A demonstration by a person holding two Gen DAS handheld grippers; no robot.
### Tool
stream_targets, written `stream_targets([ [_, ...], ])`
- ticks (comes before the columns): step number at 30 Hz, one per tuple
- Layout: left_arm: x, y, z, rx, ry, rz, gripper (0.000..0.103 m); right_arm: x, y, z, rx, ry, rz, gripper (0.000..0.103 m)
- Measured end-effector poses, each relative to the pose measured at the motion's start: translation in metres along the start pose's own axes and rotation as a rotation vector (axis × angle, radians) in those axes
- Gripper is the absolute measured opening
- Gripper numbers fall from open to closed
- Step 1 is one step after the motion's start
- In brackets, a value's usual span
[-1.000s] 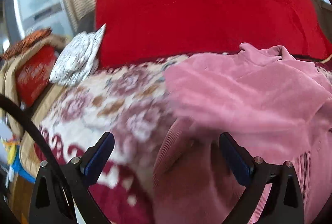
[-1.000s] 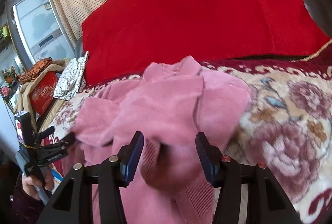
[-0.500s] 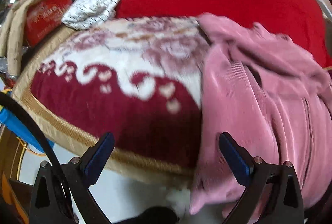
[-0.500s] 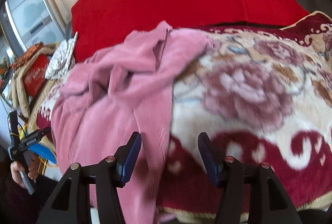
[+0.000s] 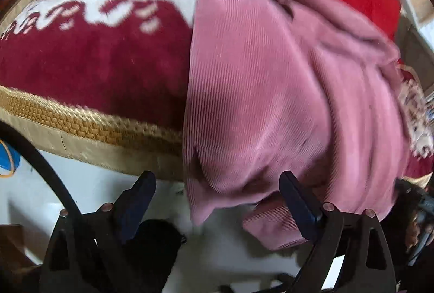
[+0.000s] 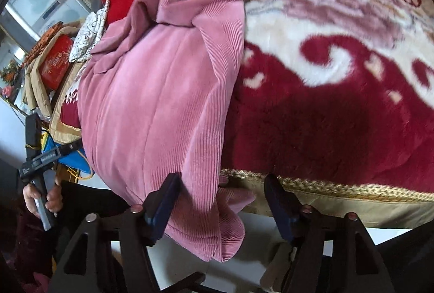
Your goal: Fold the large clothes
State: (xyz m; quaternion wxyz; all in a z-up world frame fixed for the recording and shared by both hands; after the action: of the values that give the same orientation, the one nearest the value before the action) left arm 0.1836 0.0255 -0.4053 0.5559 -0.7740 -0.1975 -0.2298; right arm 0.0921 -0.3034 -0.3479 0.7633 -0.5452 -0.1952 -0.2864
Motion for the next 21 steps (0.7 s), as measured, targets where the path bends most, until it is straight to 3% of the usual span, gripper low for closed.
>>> stream_targets([
  [3, 0.001, 0.012, 0.008, 0.065, -0.001, 0.005, 0.092, -0.005, 0.009, 0.004, 0.018, 0.011, 0.017, 0.080],
  [6, 0.002, 0.018, 0.003, 0.013, -0.009, -0.004, 0.092, -0.019, 0.023, 0.010, 0.047, 0.021, 0.074, 0.080],
  [7, 0.001, 0.019, 0.001, -0.006, -0.001, -0.008, 0.081, -0.023, 0.027, 0.016, 0.056, 0.012, 0.095, 0.078],
  [9, -0.005, 0.026, -0.007, -0.081, -0.036, 0.028, 0.046, -0.028, 0.030, 0.029, 0.073, -0.038, 0.106, 0.073],
  [11, -0.008, 0.029, -0.004, -0.092, -0.070, 0.038, 0.033, -0.029, 0.030, 0.042, 0.066, -0.106, 0.091, 0.053],
  [13, -0.008, 0.030, -0.004, -0.099, -0.078, 0.038, 0.032, -0.029, 0.032, 0.044, 0.040, -0.137, 0.091, 0.042],
  [15, -0.010, 0.030, -0.003, -0.094, -0.077, 0.039, 0.036, -0.030, 0.036, 0.041, 0.038, -0.117, 0.097, 0.042],
  [17, -0.012, 0.035, 0.003, -0.057, -0.077, 0.051, 0.064, -0.030, 0.040, 0.038, 0.040, -0.079, 0.109, 0.050],
  [19, -0.017, 0.036, 0.013, -0.033, -0.084, 0.053, 0.072, -0.029, 0.044, 0.040, 0.058, -0.069, 0.130, 0.058],
  [21, -0.020, 0.039, 0.018, -0.048, -0.116, 0.060, 0.073, -0.030, 0.047, 0.044, 0.045, -0.123, 0.127, 0.059],
])
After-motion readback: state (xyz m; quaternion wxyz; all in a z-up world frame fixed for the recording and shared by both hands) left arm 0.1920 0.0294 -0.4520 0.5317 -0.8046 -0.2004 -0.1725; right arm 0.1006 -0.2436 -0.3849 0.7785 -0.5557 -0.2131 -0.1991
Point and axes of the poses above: each gripper's, at about its wrist camera, not at the fingertips, and y roughly the way its jaws point, z to its left, x to its top, the point moved 9 cm from there along y, roughly the way its jaws point, and after that the axes turned 13 degrees about -z, right-handed, at the moved point
